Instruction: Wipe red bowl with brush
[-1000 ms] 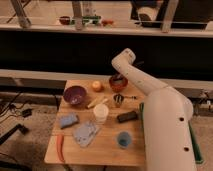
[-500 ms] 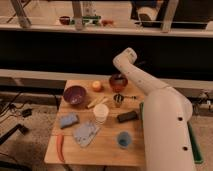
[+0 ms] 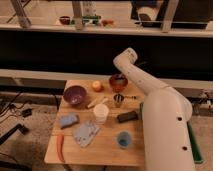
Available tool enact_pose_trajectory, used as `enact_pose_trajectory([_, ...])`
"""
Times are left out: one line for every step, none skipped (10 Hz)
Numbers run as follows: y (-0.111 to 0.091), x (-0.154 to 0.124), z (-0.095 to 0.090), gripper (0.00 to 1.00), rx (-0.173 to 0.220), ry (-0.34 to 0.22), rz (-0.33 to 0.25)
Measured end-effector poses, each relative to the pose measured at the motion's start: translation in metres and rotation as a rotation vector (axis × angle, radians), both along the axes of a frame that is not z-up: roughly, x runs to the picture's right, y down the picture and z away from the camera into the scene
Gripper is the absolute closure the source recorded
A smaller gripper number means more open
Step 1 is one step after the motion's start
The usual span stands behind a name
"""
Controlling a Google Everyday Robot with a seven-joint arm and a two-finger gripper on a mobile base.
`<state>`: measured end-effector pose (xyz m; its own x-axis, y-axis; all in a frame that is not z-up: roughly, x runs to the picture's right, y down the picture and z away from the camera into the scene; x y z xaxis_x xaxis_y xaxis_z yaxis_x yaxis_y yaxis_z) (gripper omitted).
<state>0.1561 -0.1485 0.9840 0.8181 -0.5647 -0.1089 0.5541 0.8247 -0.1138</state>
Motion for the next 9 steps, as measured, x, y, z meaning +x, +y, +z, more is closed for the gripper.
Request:
enact_pose_trajectory([0.0004,0.0006,0.0005,0.97,0.0,0.001,0.0])
enact_pose_trajectory([0.0013,0.0006,0.0014,0.97,-0.001,0.0,0.0])
enact_pose_trajectory([0.0009,0.0002,0.0011,0.97,0.0,-0.001,-0.001])
enact_pose_trajectory([0.0008,-0.0013,0.0008,0.97,0.001,-0.004,-0.004])
enact_pose_trajectory([-0.0003,-0.0031,-0.0001,0.97,0.003,-0.008,-0.005])
enact_pose_trajectory([-0.0002,-0.0044,-0.0005,0.97,0.003,-0.012,-0.005])
enact_pose_trajectory([-0.0006,-0.005,-0.0012,0.97,0.003,-0.016,-0.004])
enact_pose_trajectory([-0.0008,-0.0043,-0.0019,0.97,0.004,-0.02,-0.003])
enact_pose_trajectory([-0.0014,-0.0048,-0.0027,0.97,0.005,-0.025,-0.003])
